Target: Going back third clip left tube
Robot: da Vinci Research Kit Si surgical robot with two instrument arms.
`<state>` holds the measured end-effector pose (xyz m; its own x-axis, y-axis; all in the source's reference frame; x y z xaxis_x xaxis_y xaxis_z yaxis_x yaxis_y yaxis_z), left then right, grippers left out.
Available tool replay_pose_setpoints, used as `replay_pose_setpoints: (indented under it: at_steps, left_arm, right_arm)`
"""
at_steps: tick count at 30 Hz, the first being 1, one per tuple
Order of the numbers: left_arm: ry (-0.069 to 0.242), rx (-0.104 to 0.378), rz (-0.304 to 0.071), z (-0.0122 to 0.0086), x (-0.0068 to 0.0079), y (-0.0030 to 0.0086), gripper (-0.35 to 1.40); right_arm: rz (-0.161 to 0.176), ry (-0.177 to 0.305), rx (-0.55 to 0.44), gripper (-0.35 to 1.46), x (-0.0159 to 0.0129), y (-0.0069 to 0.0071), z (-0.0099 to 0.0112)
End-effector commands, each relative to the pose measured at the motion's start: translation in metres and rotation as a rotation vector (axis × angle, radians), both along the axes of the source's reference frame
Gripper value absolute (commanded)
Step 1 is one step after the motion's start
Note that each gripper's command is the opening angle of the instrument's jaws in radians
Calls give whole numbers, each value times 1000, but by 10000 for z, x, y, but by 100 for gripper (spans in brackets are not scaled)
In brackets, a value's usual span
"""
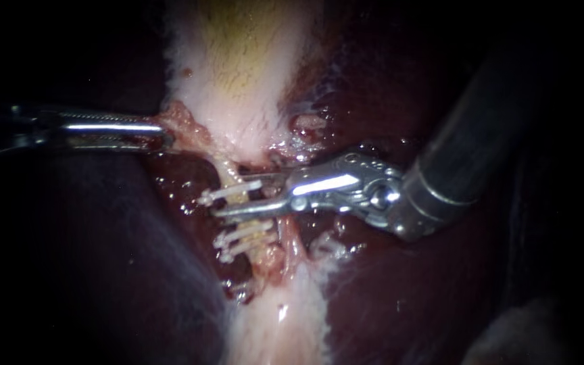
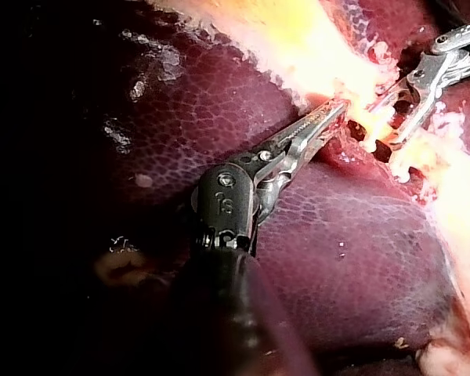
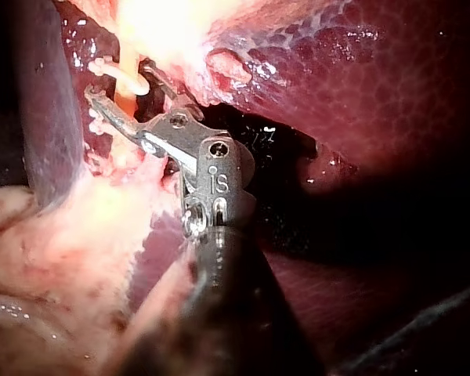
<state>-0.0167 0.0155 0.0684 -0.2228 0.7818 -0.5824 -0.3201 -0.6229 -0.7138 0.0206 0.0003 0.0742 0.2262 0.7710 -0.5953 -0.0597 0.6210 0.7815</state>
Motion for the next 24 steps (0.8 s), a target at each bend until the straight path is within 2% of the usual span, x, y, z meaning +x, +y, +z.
replay_pose_setpoints:
  at_steps: [1,5,12,20,24]
  left_arm:
    - [0,0,1,0,0,0,-35]
    - [0,0,1,0,1,0,-35]
    - [-1,0,2,0,3,0,-35]
    - [-1,0,2,0,3,0,-35]
    - [-1,0,2,0,3,0,-35]
  right_arm:
    - [1,0,-21,50,-6,0,-1]
    - [-9,6,-106,50,-27,-5,-5]
    - [-63,45,-246,50,-80,-8,-25]
    - [-116,56,-315,50,-138,-10,-50]
    - [-128,49,-339,50,-163,-13,-56]
